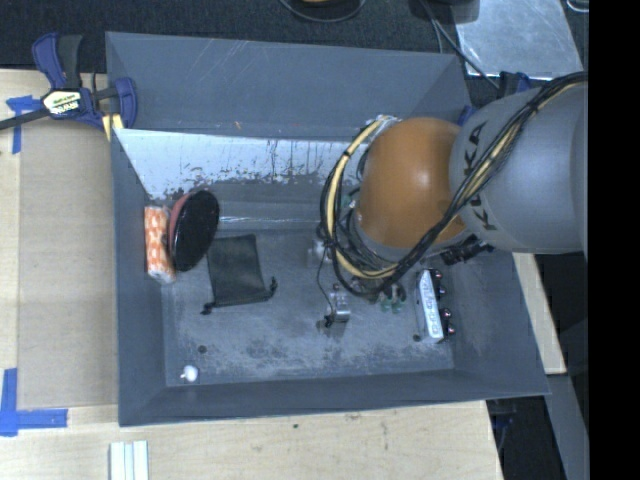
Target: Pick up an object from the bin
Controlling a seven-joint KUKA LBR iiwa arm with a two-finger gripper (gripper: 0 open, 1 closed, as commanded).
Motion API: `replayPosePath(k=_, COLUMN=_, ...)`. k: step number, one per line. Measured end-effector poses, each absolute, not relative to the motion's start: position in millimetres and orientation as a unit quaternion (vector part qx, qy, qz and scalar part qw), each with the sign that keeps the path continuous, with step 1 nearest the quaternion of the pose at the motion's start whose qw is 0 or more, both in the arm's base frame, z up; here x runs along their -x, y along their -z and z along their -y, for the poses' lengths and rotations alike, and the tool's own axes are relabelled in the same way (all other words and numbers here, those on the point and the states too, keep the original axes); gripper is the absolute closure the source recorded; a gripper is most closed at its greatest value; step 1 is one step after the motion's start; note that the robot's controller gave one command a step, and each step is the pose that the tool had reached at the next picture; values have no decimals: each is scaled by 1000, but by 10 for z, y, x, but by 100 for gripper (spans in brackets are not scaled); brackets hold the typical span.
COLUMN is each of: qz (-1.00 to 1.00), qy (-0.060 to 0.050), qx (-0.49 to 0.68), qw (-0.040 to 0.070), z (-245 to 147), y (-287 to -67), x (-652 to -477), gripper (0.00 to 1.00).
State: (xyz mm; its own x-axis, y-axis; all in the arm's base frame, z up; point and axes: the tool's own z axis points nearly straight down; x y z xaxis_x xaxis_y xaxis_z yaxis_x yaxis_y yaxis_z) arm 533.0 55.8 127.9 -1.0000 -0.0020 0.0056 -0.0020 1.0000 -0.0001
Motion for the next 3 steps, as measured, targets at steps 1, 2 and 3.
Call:
replayPosePath(k=1, qz=1000, qy=0, qx=0, qw=-1, z=-554, y=-1326, x=-5350, gripper=0)
replayPosePath(k=2, qz=997, qy=1, qx=78, qw=-1, z=-952, y=-890, x=-5997, gripper=0)
replayPosePath(k=3, qz=1000, qy=1, qx=-15, qw=-1, z=-1276, y=-1014, x=-5387, gripper=0)
